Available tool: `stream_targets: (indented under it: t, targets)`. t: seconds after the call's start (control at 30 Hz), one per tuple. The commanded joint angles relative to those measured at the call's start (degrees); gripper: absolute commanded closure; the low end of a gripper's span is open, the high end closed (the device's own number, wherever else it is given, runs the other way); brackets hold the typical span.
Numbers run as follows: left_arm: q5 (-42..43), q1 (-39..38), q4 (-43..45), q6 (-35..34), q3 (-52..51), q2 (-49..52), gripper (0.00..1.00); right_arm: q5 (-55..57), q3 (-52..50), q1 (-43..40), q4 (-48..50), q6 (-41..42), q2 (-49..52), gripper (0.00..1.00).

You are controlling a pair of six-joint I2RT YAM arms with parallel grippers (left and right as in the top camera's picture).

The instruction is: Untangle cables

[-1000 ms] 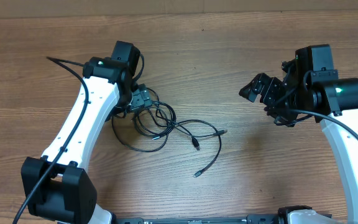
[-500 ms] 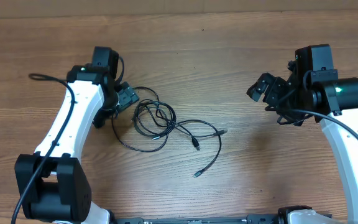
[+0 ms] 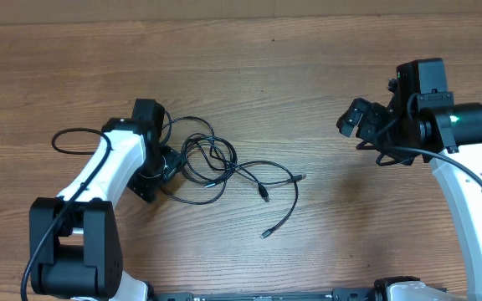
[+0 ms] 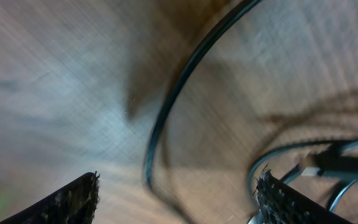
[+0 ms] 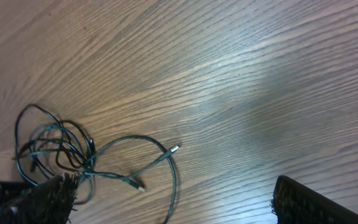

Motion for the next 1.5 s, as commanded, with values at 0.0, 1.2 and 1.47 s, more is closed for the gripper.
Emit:
stream_targets:
  t: [0.0,1.2,1.47]
  targets:
    - [0.63,-0.13,4.87,-3.8,-2.95,0.13,0.18,0.7,1.11,0.0,0.0,-3.08,0.13,0.0]
    - [6.67,1.03,4.17,26.53,9.16,-7.15,0.96,-9.05,1.11,0.0,-1.05,-3.04,0.13,0.0]
    - [7.26,1.01,1.03,27.71,12.02,-11.04,0.96,-9.01,1.11,0.0,-1.05,-3.06,0.13,0.0]
